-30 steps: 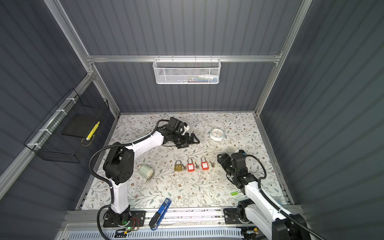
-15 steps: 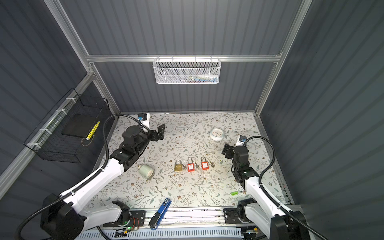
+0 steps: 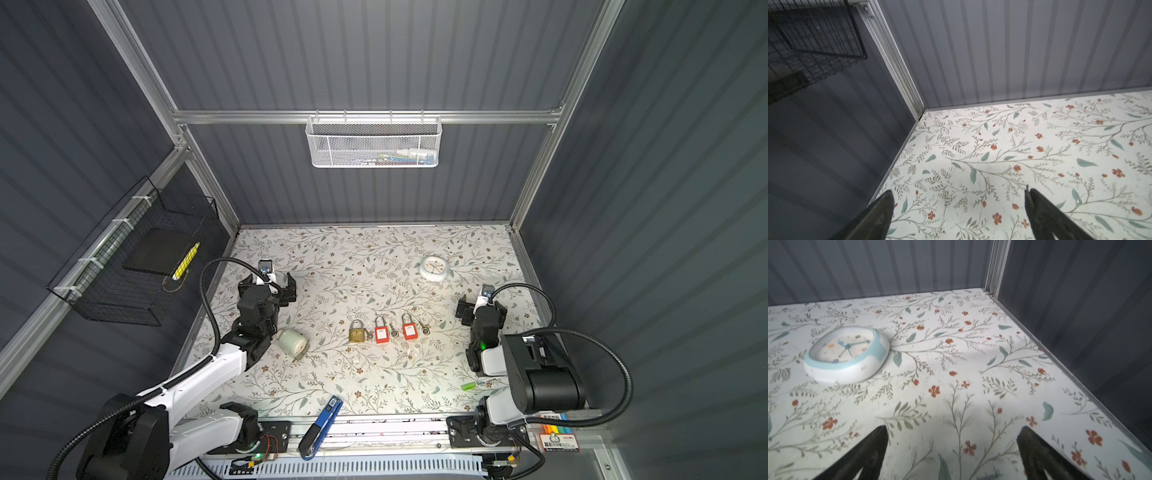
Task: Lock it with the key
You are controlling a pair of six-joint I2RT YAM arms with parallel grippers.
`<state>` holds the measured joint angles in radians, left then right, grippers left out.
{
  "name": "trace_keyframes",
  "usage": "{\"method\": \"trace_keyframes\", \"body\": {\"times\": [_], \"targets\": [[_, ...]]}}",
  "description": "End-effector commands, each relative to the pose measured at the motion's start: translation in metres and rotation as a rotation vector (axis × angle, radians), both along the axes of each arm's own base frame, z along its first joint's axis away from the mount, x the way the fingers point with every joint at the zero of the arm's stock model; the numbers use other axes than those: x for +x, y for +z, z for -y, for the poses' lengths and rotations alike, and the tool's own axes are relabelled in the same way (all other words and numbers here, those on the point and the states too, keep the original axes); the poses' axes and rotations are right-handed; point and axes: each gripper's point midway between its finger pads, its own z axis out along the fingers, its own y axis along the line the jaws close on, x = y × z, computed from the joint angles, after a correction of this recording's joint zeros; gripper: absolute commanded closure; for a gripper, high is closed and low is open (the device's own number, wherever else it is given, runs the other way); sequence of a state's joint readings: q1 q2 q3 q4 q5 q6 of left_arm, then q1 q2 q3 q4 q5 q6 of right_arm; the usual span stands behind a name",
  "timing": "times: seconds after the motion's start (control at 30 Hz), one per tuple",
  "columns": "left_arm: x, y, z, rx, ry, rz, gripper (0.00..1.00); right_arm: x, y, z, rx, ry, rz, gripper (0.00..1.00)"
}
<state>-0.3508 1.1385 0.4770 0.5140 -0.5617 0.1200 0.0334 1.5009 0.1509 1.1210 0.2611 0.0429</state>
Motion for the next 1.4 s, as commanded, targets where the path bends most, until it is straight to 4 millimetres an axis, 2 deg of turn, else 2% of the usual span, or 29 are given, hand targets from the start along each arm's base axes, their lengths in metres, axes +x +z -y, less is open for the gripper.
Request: {"method": "trace_keyframes", "body": {"times": [0.0,0.1,0.17,0.3,0.6,0.9,1.03,1.37], "targets": [[0.005,-0.004,0.008,-0.002,-0.052,0.047,0.00,0.012,0.056,-0.001,0.001,0.017,0.222,0.01],[0.007,-0.041,0.008,0.011,-0.050,0.000,0.00,0.020,0.055,0.001,0.006,0.017,0.202,0.01],[0.007,-0.062,-0.003,-0.008,0.020,-0.011,0.00,0.027,0.050,-0.002,0.018,0.043,0.150,0.01],[0.007,-0.083,-0.001,0.026,-0.007,-0.021,0.00,0.038,0.046,-0.005,0.020,0.066,0.096,0.01],[0.009,-0.107,-0.018,-0.016,-0.002,0.069,0.00,0.038,0.046,-0.005,0.022,0.068,0.100,0.01],[0.013,-0.108,-0.023,-0.042,0.000,0.053,0.00,0.038,0.046,-0.005,0.022,0.068,0.100,0.01],[0.023,-0.113,-0.029,-0.038,0.055,0.001,0.00,0.038,0.046,-0.005,0.022,0.069,0.099,0.01],[0.049,-0.131,-0.042,-0.128,0.044,-0.158,0.00,0.038,0.046,-0.006,0.023,0.071,0.100,0.01]]}}
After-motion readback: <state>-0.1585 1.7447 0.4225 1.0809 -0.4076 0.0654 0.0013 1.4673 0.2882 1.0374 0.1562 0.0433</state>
